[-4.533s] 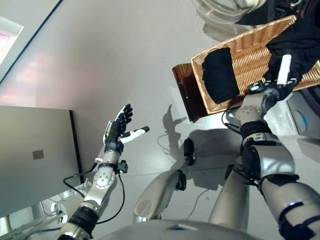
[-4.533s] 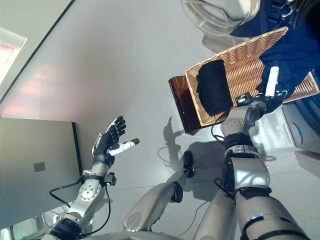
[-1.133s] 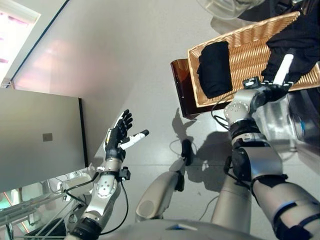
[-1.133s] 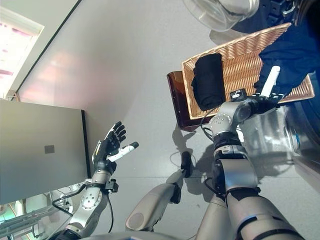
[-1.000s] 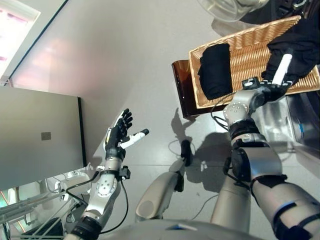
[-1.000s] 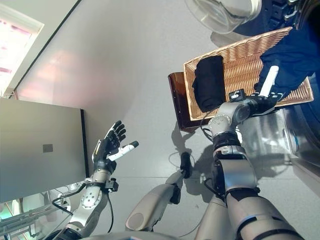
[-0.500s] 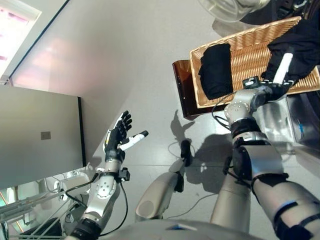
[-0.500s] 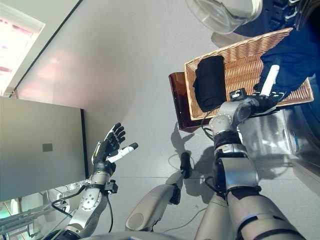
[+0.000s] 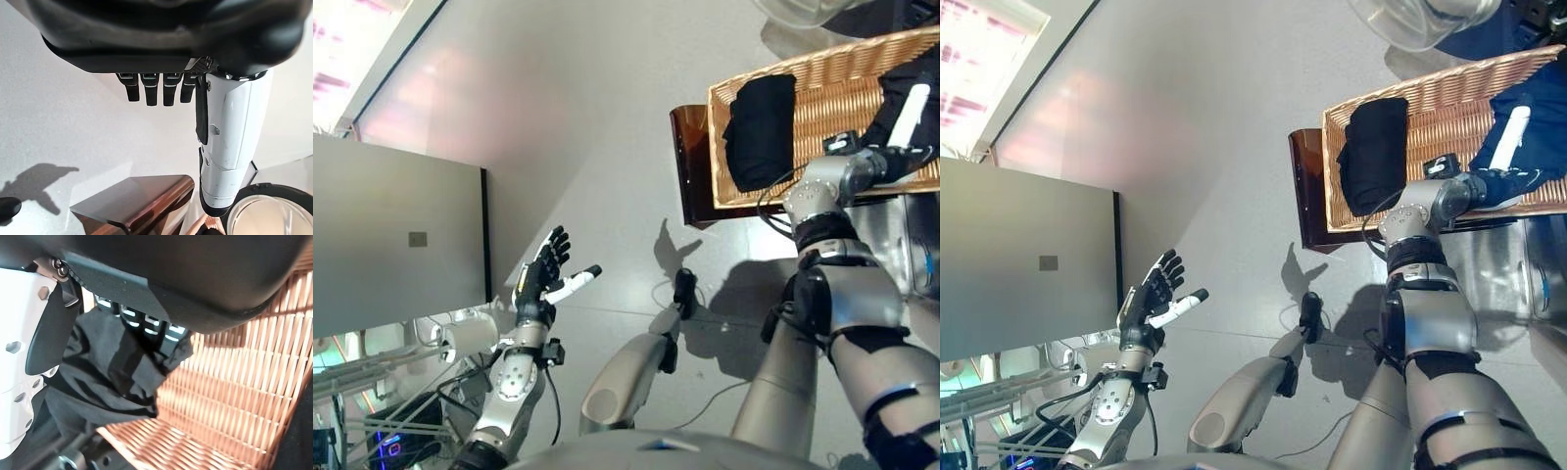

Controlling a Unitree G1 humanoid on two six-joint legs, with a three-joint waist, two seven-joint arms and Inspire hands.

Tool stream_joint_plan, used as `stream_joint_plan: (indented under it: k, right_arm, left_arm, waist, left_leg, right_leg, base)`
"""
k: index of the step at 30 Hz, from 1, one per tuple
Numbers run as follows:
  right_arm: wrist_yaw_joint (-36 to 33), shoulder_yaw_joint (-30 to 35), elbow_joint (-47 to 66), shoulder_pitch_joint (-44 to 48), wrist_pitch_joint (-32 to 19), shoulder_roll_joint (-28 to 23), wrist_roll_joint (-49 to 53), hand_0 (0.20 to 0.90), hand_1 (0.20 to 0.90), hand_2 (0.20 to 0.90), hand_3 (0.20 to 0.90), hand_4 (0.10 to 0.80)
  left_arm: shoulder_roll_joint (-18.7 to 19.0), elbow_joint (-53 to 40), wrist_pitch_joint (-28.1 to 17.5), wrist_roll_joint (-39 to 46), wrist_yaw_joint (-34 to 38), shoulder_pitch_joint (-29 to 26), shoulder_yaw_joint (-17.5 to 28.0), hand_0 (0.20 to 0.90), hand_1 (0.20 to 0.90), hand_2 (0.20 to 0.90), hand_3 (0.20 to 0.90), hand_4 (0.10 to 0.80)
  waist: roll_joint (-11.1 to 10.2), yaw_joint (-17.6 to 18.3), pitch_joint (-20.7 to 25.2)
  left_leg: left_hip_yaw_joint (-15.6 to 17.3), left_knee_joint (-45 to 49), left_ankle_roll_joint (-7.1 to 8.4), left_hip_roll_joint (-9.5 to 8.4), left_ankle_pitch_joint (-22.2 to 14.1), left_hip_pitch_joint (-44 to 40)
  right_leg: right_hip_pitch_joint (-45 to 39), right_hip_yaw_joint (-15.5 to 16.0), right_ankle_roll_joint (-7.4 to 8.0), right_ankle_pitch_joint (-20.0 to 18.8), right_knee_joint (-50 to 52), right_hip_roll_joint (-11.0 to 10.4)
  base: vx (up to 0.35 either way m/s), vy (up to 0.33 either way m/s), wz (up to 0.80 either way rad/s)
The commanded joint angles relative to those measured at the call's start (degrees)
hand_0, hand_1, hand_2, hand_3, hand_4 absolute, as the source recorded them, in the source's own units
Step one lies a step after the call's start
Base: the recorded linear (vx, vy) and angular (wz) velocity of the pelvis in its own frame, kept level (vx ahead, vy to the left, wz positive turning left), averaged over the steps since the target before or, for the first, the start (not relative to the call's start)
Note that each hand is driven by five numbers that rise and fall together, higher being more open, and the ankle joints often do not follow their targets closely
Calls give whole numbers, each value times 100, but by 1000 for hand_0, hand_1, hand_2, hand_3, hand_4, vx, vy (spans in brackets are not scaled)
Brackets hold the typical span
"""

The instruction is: Pick up the clothes and place them into the washing machine

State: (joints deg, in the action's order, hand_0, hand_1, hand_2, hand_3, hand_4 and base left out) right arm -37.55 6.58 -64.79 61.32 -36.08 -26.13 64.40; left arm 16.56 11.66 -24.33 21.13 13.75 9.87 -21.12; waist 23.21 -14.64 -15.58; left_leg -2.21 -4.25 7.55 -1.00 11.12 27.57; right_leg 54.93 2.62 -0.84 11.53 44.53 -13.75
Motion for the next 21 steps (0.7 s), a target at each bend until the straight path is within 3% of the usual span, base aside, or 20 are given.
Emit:
stream_joint_plan:
  k: [1,3,8,15,16,17,20,21]
  right_arm:
    - [92,-626,20,874,133,-664,-616,900,900,900,900,800]
    - [102,-654,-55,952,200,-758,-639,900,900,900,900,800]
    - [92,-531,-80,993,186,-1116,-543,900,900,900,900,800]
    - [33,-750,338,1174,188,-1717,-882,900,900,900,900,800]
    - [82,-992,619,1419,196,-2185,-1037,900,900,900,900,800]
    - [78,-1026,607,1460,203,-2201,-1037,900,900,900,900,800]
    - [-150,-1061,963,1608,60,-2605,-1206,900,900,900,900,800]
    - [-306,-1057,1288,1678,-27,-3025,-1407,900,900,900,900,800]
  left_arm:
    - [489,-483,-534,-65,258,-386,193,900,900,900,900,800]
    - [472,-551,-529,-62,256,-350,222,900,900,900,900,800]
    - [503,-680,-569,-100,248,-341,267,900,900,900,900,800]
    - [524,-697,-619,-108,264,-395,386,900,900,900,900,800]
    - [541,-661,-638,-22,218,-368,422,900,900,900,900,800]
    - [520,-652,-640,-10,207,-388,421,900,900,900,900,800]
    - [501,-511,-620,48,193,-443,375,900,900,900,900,800]
    - [524,-421,-629,47,193,-468,367,900,900,900,900,800]
  waist:
    - [81,-150,-54]
    - [110,-190,-4]
    - [188,-198,16]
    - [208,-134,144]
    - [158,-77,200]
    - [154,-90,228]
    - [138,56,288]
    - [55,211,356]
  left_leg:
    - [-71,-29,101,-7,-339,-277]
    - [-115,-61,97,-42,-449,-330]
    - [-281,-75,141,-133,-403,-306]
    - [-314,-75,133,-225,-439,-382]
    - [-267,-69,136,-217,-346,-383]
    - [-250,-75,136,-225,-430,-433]
    - [-175,-67,108,-208,-379,-523]
    - [-117,-61,117,-227,-398,-625]
  right_leg:
    - [-865,-119,525,-334,-1450,-43]
    - [-794,-178,564,-70,-1208,-103]
    - [-741,-175,534,109,-947,-232]
    - [-845,-241,536,72,-1072,-204]
    - [-862,-244,531,-162,-1191,-171]
    - [-928,-270,550,-22,-1214,-174]
    - [-1081,-252,538,-268,-1430,-122]
    - [-1260,-264,538,-328,-1616,-110]
  base:
    - [80,-16,10]
    - [92,-39,20]
    - [-4,-48,12]
    - [36,7,12]
    - [51,35,8]
    - [-22,74,7]
    - [64,59,1]
    - [54,34,-16]
